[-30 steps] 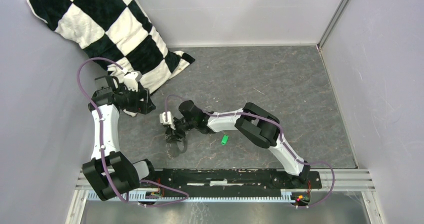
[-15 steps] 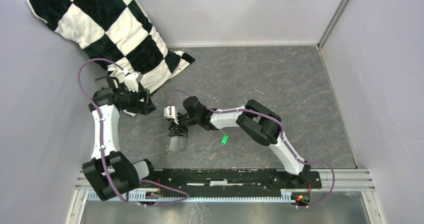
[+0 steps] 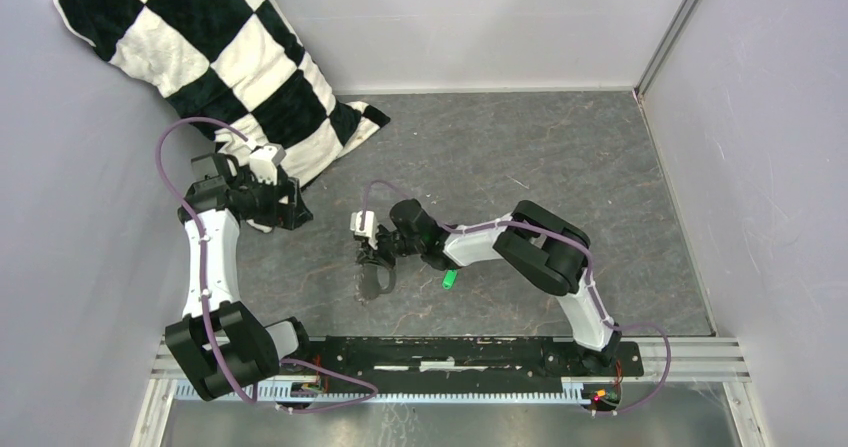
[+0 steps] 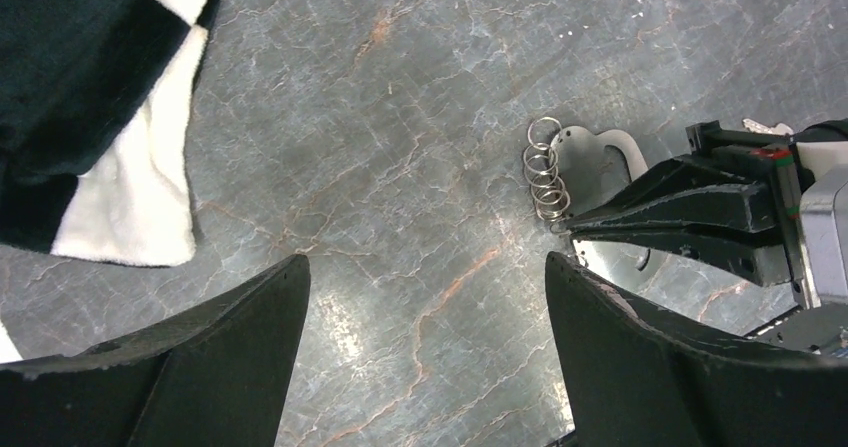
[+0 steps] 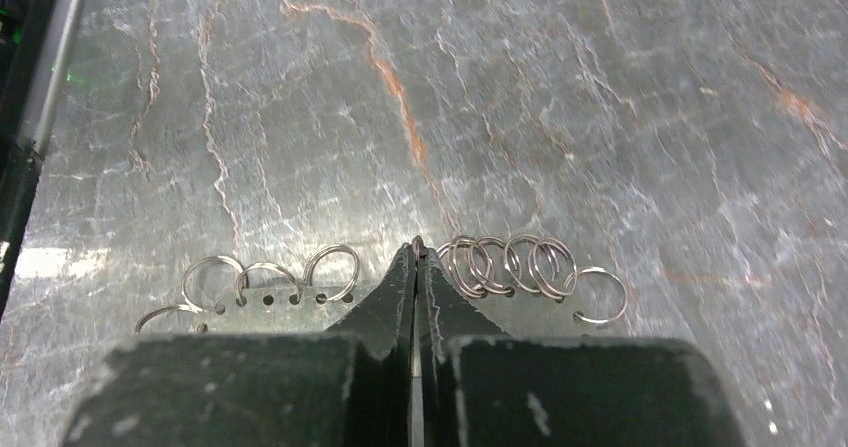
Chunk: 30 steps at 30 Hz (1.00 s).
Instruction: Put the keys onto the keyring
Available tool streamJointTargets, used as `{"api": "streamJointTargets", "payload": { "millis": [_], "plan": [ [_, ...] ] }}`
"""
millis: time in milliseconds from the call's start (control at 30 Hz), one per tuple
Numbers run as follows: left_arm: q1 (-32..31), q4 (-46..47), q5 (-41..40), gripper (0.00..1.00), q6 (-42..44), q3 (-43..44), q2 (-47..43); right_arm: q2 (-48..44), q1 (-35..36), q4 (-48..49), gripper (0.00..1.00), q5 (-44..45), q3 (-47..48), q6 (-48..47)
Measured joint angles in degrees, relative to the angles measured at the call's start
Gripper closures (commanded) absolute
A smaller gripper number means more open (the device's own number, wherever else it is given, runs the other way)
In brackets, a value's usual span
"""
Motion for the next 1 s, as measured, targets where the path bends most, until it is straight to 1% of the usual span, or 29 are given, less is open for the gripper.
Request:
{"api": "streamJointTargets", "payload": {
  "millis": [100,233,333,500,567,700,767,833,900,1000],
  "plan": [
    [0.0,-0.02,1.2,0.09,0.11,-0.55,0.02,-1.9,-0.17,0.52,0.99,1.27,-2.47,0.42],
    [0.0,-2.84,4.94,0.11,3.74,-0.96,0.44,-4.81,-0.37,0.9,0.99,1.99,-4.17,1.03],
    [-0.07,-8.85,9.22,0.12,10.91,-0.96,1.4,-8.04,-0.42,1.4,0.99,1.95,-5.68,1.84],
    [-0.5,-24.06,15.85,0.18,28.94,-0.31,2.91,-12.52,-0.52,1.9,0.99,-0.52,-6.01,4.26],
    [-1.38,-28.04,17.53,0.2,33.94,0.0,2.91,-14.05,-0.52,2.67,0.99,-1.36,-6.34,5.51],
    [-5.66,-32.28,20.2,0.39,41.48,0.35,1.68,-18.16,-0.52,5.05,0.99,-3.69,-8.24,9.16],
    [-7.67,-33.46,21.51,0.47,43.23,0.57,0.59,-19.85,-0.52,6.29,0.99,-5.18,-8.85,11.08],
    [-9.68,-34.27,22.82,0.49,44.46,1.14,-0.79,-21.09,-0.52,7.54,0.99,-6.54,-9.11,13.0],
    [-10.88,-34.88,23.93,0.49,45.35,1.9,-1.84,-22.23,-0.52,9.2,0.99,-7.37,-9.79,14.62],
    [-11.41,-35.45,25.09,0.5,45.81,3.5,-1.84,-24.09,-0.5,10.67,0.99,-8.44,-11.15,16.35]
  ]
}}
